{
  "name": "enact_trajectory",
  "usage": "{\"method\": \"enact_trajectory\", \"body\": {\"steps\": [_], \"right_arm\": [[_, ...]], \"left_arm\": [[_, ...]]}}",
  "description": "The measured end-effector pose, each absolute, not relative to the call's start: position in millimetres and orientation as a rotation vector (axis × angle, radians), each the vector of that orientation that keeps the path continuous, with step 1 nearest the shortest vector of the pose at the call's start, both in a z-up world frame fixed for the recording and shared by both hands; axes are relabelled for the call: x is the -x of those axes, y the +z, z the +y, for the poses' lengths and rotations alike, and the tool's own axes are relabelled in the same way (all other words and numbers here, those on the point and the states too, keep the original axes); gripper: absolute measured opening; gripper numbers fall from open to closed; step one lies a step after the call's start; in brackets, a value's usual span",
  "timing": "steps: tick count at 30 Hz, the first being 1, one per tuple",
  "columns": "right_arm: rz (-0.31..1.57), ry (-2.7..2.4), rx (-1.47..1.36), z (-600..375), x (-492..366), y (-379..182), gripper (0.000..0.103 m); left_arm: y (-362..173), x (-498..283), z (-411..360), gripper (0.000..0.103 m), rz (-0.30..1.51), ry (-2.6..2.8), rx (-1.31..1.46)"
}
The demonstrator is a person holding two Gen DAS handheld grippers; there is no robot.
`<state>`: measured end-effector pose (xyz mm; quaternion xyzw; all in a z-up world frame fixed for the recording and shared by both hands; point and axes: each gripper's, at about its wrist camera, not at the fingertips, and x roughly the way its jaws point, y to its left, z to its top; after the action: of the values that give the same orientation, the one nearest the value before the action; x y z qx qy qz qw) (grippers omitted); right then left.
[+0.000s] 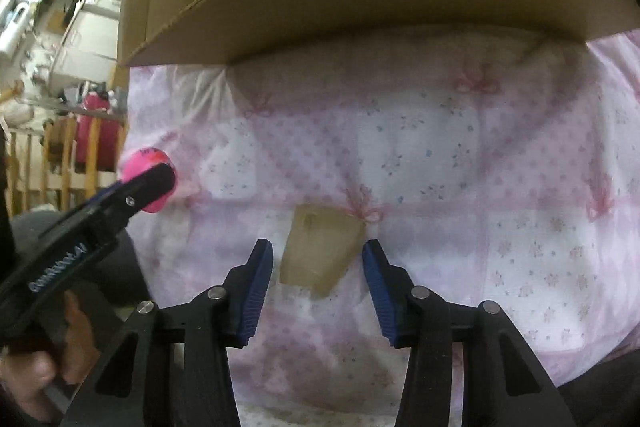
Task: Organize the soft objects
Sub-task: 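Grasp the pink rubber duck with the left tool while the right tool grasps the tan foam piece, then lower the duck and foam piece into the box and open both tools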
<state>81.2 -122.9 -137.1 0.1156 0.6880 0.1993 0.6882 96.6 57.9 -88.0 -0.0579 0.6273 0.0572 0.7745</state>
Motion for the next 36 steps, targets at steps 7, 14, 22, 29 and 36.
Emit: {"method": "enact_trajectory", "body": {"steps": [7,14,22,29,36], "right_arm": [[1.495,0.471,-0.276,-129.7,-82.2,-126.5,0.011],[1.344,0.445,-0.342,-159.5,-77.8,-89.8,0.011],[1.295,0.406,-0.36,-176.1,-80.6,-79.2,0.011],[1.221,0.416,-0.382,-180.6,-79.1,-53.3,0.011],[1.067,0.423,-0.384,-201.5,-90.3,0.0,0.011]], "left_arm": [[-89.5,-97.4,50.2,0.045,1.35,0.108,0.141],[-76.6,-95.2,44.0,0.045,1.298,0.074,0.137],[-72.1,-94.5,38.0,0.045,1.289,0.056,0.12],[-41.0,-86.8,31.6,0.045,1.203,0.008,0.114],[5.1,-99.0,23.5,0.045,1.076,-0.019,0.09]]}}
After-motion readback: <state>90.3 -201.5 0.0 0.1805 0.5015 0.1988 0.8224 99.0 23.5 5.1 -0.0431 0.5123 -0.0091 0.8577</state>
